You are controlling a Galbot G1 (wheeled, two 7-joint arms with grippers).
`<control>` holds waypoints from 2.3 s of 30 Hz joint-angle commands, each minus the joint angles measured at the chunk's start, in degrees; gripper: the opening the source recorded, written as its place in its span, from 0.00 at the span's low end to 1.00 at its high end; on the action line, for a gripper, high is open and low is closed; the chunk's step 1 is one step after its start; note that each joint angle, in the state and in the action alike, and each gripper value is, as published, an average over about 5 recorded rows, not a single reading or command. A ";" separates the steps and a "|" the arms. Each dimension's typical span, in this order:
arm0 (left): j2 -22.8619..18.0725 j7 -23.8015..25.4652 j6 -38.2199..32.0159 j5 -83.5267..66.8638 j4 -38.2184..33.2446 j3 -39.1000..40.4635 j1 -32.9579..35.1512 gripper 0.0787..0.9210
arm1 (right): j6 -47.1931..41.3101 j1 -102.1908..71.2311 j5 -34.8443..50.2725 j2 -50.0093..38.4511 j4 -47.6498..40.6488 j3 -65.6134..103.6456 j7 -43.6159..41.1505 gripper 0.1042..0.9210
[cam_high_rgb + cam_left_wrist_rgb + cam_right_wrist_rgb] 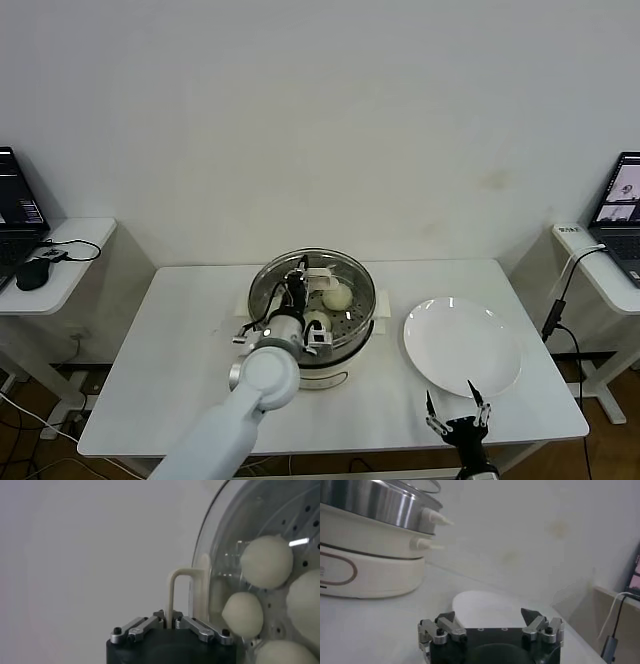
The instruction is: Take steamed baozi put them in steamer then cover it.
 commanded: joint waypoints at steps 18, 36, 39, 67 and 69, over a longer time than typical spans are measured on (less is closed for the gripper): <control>-2.64 -0.53 -1.77 3.95 3.83 -1.32 0.70 0.09 | 0.56 -0.26 -0.54 -0.34 -0.92 -0.33 0.11 0.88; -3.52 -1.17 -2.32 3.20 2.91 -1.92 1.79 0.09 | 0.70 -0.71 -1.04 -0.36 -0.79 -0.59 0.03 0.88; -3.32 -1.21 -2.28 3.17 2.08 -2.07 2.04 0.13 | 0.71 -0.79 -1.20 -0.33 -0.74 -0.69 0.03 0.88; 7.43 -26.60 -29.90 -63.31 -27.16 -28.39 47.37 0.88 | -0.19 -3.73 3.81 -3.35 2.35 -2.53 0.46 0.88; 6.09 -28.72 -34.35 -71.31 -25.70 -32.09 51.15 0.88 | -0.72 -4.90 5.76 -4.78 3.61 -3.24 0.54 0.88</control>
